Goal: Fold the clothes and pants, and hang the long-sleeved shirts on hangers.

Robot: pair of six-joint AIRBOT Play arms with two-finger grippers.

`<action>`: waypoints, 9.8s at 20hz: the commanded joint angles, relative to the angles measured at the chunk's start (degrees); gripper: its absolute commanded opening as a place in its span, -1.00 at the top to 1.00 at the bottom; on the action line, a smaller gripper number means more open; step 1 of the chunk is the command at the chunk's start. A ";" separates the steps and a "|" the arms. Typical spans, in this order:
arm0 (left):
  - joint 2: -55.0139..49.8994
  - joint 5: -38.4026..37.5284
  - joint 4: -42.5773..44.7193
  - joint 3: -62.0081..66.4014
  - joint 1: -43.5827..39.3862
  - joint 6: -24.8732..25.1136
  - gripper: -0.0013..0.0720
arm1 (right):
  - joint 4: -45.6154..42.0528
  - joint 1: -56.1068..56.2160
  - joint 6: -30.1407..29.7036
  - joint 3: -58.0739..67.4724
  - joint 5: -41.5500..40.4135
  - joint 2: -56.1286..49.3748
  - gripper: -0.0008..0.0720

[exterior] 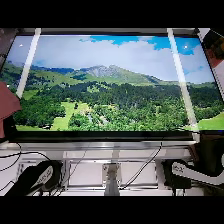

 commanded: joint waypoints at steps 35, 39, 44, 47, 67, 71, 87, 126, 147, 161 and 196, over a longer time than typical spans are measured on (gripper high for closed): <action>-21.33 8.50 9.88 -28.96 9.22 14.84 -0.81 | 6.36 0.68 0.52 -5.66 -1.44 -5.07 -0.47; -27.76 13.00 17.55 -28.94 9.25 12.92 -0.78 | 6.36 0.68 0.50 -5.64 -1.40 -5.16 -0.47; -32.33 15.69 19.02 -28.94 10.16 12.44 -0.77 | 6.38 0.68 0.50 -5.64 -0.83 -5.16 -0.47; -33.22 16.22 21.09 -28.92 12.37 12.41 -0.38 | 6.38 0.68 0.50 -5.64 -0.83 -5.16 -0.47; -27.76 21.33 21.05 -19.58 12.20 -4.48 0.95 | 6.45 0.68 0.50 -5.64 1.44 -5.16 -0.45; -15.43 24.28 19.26 -10.73 4.04 -31.08 0.95 | 6.45 0.68 0.50 -5.64 0.98 -5.16 0.58; -1.11 36.37 -0.94 -9.75 -36.65 -44.57 0.95 | 5.88 0.68 0.22 -5.64 -1.44 -5.42 0.93; -29.70 1.95 18.40 -3.69 -43.58 -22.14 -0.77 | 0.76 12.00 0.00 -5.64 -19.52 -18.05 0.02; -22.84 13.51 -56.68 -5.14 -6.88 16.24 0.95 | 24.85 12.46 -23.15 -58.64 -12.04 1.55 0.95; -24.35 5.86 -66.42 -15.19 10.16 29.05 0.94 | 29.90 37.99 -19.87 -87.89 -35.32 7.56 -0.46; -33.22 8.22 -74.79 -15.19 9.81 27.85 0.01 | 35.10 55.65 18.95 -84.37 -62.55 -0.81 0.94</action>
